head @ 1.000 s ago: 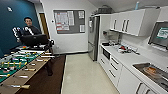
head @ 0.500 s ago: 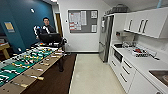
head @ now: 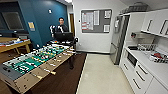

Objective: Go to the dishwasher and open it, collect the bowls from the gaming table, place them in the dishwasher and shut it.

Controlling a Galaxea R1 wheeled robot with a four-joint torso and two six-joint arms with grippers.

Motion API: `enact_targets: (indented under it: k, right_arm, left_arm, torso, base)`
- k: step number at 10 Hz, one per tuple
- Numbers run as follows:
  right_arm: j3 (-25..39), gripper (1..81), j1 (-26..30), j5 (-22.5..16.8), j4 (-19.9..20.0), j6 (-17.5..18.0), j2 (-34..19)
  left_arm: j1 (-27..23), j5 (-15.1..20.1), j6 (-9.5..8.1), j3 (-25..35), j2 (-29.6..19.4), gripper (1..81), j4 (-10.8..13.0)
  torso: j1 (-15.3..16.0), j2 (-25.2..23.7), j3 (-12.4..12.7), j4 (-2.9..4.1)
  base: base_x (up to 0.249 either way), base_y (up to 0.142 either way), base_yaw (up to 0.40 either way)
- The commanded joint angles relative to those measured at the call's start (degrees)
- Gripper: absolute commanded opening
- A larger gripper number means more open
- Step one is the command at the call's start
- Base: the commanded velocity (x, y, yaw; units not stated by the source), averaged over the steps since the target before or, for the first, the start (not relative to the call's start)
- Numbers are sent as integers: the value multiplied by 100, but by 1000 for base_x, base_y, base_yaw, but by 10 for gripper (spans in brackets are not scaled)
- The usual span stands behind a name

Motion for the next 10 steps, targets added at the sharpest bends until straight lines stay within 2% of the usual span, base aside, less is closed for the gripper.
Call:
enact_targets:
  k: [1,3,10]
  right_arm:
    - [19,811,266,-240,-166,-12,20]
    - [19,811,257,-240,-342,-12,99]
    - [28,811,275,-258,-377,-12,169]
  left_arm:
    - [-208,266,46,-2,-56,811,-21]
    - [-208,274,11,-2,-73,811,-21]
    - [-208,266,-6,-64,-91,811,-38]
  torso:
    - [0,0,0,0]
    - [0,0,0,0]
    - [0,0,0,0]
  base:
    - [0,0,343]
    - [0,0,343]
    - [0,0,343]
